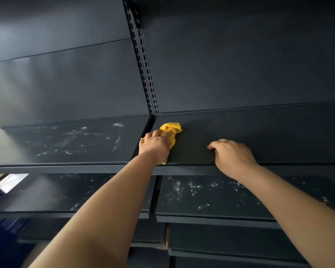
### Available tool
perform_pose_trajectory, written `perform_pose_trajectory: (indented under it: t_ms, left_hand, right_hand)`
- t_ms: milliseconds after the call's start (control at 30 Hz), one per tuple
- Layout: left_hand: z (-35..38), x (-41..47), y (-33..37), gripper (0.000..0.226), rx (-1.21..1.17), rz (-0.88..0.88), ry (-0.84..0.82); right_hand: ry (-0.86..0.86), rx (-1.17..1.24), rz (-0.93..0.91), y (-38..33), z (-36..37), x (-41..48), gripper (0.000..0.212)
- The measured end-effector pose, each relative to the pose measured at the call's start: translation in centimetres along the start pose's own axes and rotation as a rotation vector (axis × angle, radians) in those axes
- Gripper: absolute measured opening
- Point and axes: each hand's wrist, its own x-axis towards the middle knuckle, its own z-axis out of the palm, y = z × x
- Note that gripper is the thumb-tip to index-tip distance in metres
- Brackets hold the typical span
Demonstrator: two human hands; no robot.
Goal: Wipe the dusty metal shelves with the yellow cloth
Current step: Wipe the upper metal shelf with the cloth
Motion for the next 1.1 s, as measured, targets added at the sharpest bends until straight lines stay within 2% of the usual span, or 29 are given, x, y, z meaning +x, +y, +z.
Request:
perform_pose_trajectory:
  t_ms: [200, 367, 633, 1100]
  left_hand:
    - [0.8, -1.8, 0.7, 0.042, 0.001, -0.062, 0.101]
    - [1.0, -3.0, 4.5, 0.051, -0.024, -0.128, 0.068]
    - [2.2, -4.0, 14.8, 0.053, -0.029, -0.079, 0.047]
    - [4.2, -3.2, 30.1, 0.052, -0.025, 0.046, -0.026]
  right_hand:
    - [0.039, 0.026, 0.032, 0.5, 0.2, -1.5, 0.041]
    - [0.079, -0.019, 0.019, 2.9, -0.4, -2.9, 0.036]
    - [0.100, -0.069, 0.047, 10.5, -3.0, -5.5, 0.030]
    - [0.110, -0.114, 0.143, 23.2, -6.8, -9.1, 0.037]
